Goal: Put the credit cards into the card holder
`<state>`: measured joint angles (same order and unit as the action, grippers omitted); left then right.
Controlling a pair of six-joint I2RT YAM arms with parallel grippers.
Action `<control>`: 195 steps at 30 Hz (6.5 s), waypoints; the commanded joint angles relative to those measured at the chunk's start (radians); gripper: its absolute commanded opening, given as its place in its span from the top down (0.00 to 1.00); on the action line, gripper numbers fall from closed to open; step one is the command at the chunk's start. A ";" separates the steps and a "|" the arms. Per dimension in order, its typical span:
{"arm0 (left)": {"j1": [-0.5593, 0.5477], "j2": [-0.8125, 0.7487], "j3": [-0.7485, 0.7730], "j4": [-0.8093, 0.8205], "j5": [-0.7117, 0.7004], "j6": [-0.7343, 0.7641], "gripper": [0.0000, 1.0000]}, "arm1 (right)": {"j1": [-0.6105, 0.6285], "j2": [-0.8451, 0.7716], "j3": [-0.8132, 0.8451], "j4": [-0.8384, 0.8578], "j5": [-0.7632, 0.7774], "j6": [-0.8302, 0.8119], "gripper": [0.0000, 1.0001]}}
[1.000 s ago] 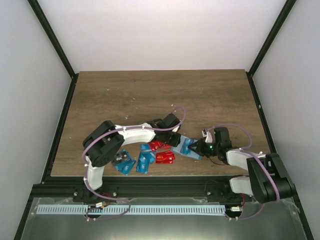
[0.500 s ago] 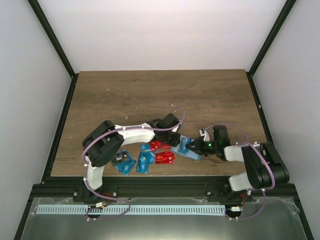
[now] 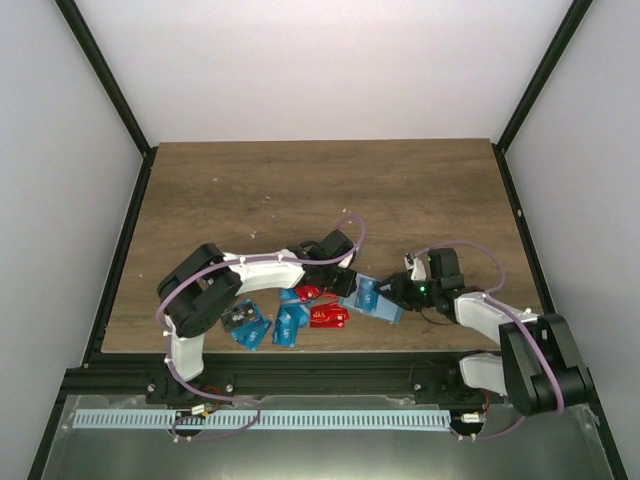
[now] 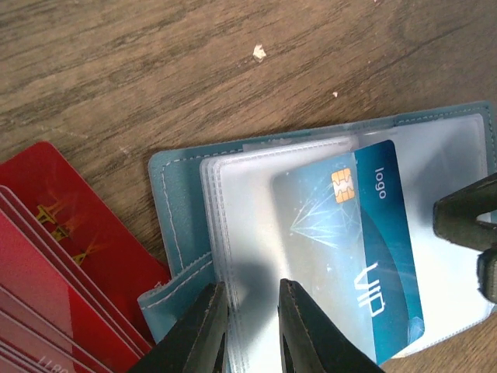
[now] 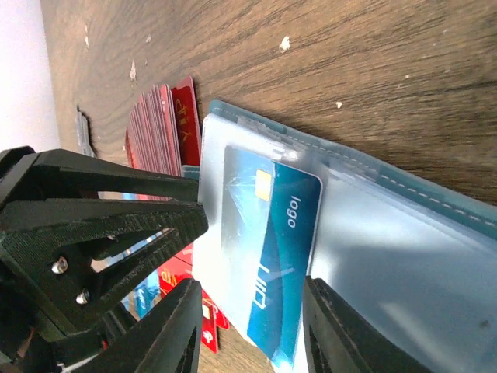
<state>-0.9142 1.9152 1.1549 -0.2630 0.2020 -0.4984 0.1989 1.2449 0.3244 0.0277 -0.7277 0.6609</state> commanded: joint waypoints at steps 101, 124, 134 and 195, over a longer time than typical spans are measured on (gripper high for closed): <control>-0.124 -0.682 -0.422 -0.384 -0.355 -0.190 0.25 | 0.559 -0.138 0.199 -0.270 0.405 0.117 0.68; -0.235 -0.561 -0.470 -0.406 -0.345 -0.411 0.19 | 0.560 -0.138 0.204 -0.295 0.431 0.111 0.64; -0.286 -0.468 -0.469 -0.401 -0.331 -0.428 0.19 | 0.560 -0.116 0.206 -0.281 0.424 0.100 0.64; -0.374 -0.414 -0.469 -0.435 -0.473 -0.556 0.40 | 0.560 -0.168 0.157 -0.266 0.405 0.122 0.64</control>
<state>-1.2846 1.4754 0.7124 -0.6739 -0.2611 -1.0443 0.7490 1.0714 0.4870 -0.2539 -0.3153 0.7830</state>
